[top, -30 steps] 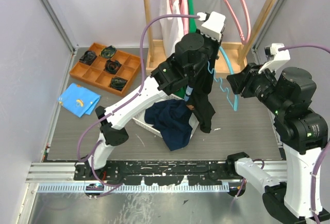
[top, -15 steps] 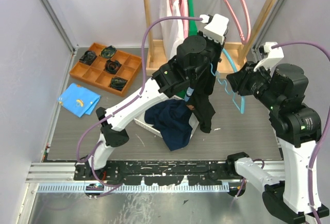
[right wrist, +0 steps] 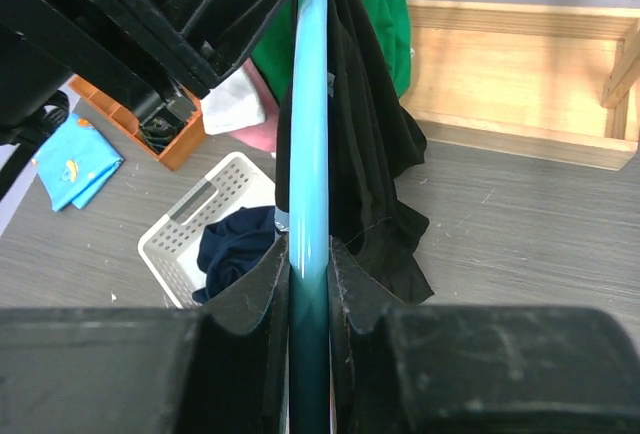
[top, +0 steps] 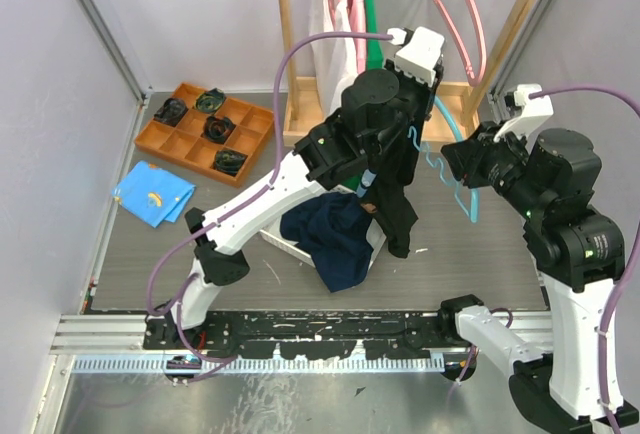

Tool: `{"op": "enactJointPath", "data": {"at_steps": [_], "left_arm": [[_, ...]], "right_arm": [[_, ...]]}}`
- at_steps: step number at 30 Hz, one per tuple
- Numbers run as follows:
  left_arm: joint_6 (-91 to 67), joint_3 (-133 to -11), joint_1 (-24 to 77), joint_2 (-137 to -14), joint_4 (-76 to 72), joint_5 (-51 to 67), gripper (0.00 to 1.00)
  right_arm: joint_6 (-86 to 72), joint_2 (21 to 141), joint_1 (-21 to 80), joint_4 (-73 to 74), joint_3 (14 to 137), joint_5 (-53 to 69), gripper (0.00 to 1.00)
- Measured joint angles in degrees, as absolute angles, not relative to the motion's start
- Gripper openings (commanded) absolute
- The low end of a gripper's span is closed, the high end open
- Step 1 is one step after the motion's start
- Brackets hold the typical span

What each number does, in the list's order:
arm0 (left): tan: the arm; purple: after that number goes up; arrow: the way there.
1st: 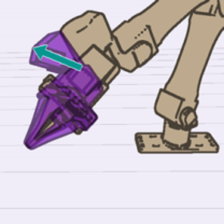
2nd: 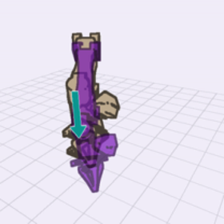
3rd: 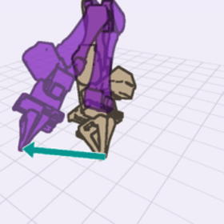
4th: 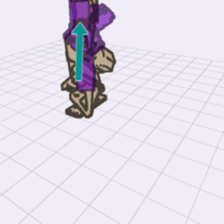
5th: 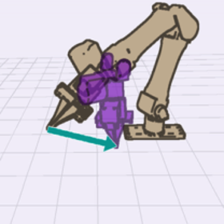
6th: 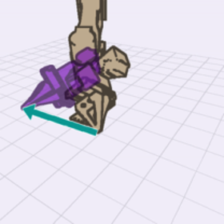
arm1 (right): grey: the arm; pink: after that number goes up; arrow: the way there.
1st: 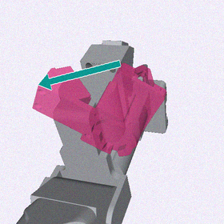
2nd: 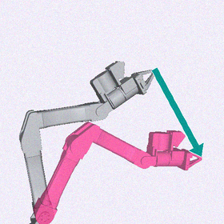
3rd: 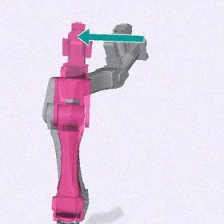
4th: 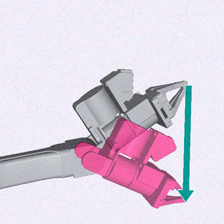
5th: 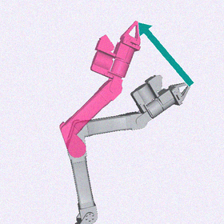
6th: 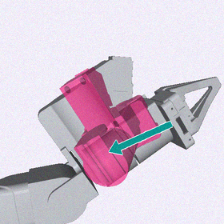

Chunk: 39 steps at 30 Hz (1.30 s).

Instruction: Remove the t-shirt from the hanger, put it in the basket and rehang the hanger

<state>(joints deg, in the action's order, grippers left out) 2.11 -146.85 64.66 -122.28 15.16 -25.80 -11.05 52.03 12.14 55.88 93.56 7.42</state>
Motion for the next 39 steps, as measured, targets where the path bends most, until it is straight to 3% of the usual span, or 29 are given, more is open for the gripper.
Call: {"op": "enactJointPath", "data": {"at_steps": [10, 19, 30, 39], "left_arm": [[2.79, -143.04, 64.71, -119.2, 13.91, -25.06, 0.6], [2.83, -126.98, 64.75, -107.55, 8.58, -22.52, 0.68], [2.76, -119.77, 64.71, -102.83, 4.08, -16.64, 0.72], [2.5, -119.79, 63.81, -104.84, 4.69, -14.09, 0.63]], "right_arm": [[-11.07, 49.12, 12.14, 54.85, 91.66, 5.15, 0.01], [-11.11, 47.27, 12.14, 52.4, 90.89, 3.51, 0.0], [-11.16, 46.78, 12.14, 50.59, 90.89, 4.05, 0.01], [-11.09, 45.25, 12.14, 50.65, 91.37, 5.89, 0.01]]}}
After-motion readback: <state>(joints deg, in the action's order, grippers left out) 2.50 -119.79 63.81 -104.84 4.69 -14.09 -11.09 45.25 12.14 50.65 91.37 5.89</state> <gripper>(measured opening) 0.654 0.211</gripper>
